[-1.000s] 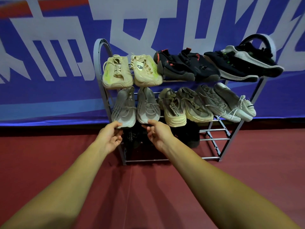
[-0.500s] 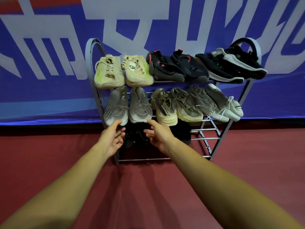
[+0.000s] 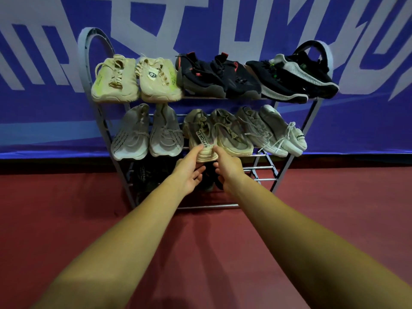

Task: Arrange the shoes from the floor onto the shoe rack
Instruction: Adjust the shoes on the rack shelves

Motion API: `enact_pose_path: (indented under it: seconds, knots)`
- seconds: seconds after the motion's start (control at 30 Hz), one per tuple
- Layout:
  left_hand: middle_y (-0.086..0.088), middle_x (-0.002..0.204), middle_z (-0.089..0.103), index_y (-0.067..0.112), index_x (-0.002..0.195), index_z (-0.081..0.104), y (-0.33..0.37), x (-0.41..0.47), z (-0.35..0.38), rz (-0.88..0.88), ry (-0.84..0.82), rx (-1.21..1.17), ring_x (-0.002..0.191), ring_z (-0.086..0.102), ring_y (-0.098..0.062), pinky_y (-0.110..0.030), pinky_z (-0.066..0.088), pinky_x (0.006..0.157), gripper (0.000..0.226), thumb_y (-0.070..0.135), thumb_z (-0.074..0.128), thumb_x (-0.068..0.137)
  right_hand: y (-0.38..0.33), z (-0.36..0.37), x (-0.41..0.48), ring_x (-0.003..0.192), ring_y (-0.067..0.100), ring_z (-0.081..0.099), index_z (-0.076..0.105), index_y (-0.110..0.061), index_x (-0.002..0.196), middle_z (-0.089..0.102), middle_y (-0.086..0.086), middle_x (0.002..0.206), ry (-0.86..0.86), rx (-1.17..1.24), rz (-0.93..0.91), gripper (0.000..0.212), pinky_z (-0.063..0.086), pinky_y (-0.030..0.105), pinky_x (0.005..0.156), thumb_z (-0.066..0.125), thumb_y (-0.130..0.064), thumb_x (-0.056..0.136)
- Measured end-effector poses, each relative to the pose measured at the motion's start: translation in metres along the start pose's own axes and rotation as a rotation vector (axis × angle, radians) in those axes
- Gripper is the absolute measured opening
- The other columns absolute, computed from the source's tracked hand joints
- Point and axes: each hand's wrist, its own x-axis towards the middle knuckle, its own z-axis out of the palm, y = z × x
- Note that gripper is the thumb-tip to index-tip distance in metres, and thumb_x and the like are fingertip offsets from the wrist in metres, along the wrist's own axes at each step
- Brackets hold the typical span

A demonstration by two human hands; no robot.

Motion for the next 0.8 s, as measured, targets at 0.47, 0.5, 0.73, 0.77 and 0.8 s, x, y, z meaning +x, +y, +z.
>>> enact_pose_path:
  seconds: [0.47,0.5,0.73,0.77,0.8]
  knots:
    - [0.007,0.065,0.059,0.023,0.076,0.064,0.019,-0.033,-0.026,0.118,0.002,-0.081,0.057,0.048,-0.01,-0.024,0.031,0.052,0.01,0.031,0.059,0.074,-0.017,0.007,-0.018,0.092,0.012,0.065,0.068,-0.021,0.105,0.076,0.001,0.109,-0.162,0.146,-0.103,0.04,0.042,0.031,0.076,0.059,-0.058,0.091]
    - [0.008,0.061,0.057,0.023,0.072,0.062,0.023,-0.038,-0.033,0.147,-0.002,-0.062,0.054,0.046,-0.01,-0.024,0.031,0.051,0.01,0.032,0.058,0.075,-0.02,0.005,-0.019,0.095,0.011,0.066,0.064,-0.021,0.109,0.074,0.002,0.111,-0.173,0.15,-0.1,0.041,0.043,0.029,0.076,0.059,-0.057,0.091]
    - [0.007,0.06,0.057,0.024,0.073,0.064,0.038,-0.064,-0.081,0.183,-0.078,0.016,0.051,0.052,-0.011,-0.021,0.036,0.048,0.018,0.041,0.059,0.071,-0.017,-0.014,-0.035,0.071,0.008,0.06,0.06,-0.014,0.122,0.074,0.001,0.094,-0.199,0.301,0.003,0.046,0.04,0.019,0.056,0.06,-0.051,0.094]
    - [0.006,0.06,0.057,0.024,0.074,0.065,0.038,-0.066,-0.088,0.181,-0.099,0.013,0.051,0.053,-0.012,-0.02,0.037,0.047,0.02,0.042,0.059,0.07,-0.016,-0.016,-0.035,0.066,0.008,0.058,0.063,-0.015,0.114,0.075,-0.002,0.084,-0.194,0.323,0.006,0.04,0.039,0.019,0.054,0.061,-0.05,0.094]
    - [0.005,0.061,0.058,0.023,0.076,0.067,0.037,-0.067,-0.094,0.178,-0.124,0.005,0.052,0.053,-0.012,-0.02,0.037,0.046,0.022,0.042,0.059,0.068,-0.015,-0.019,-0.036,0.062,0.008,0.055,0.064,-0.017,0.103,0.072,-0.005,0.07,-0.188,0.345,0.003,0.034,0.037,0.02,0.053,0.061,-0.049,0.094]
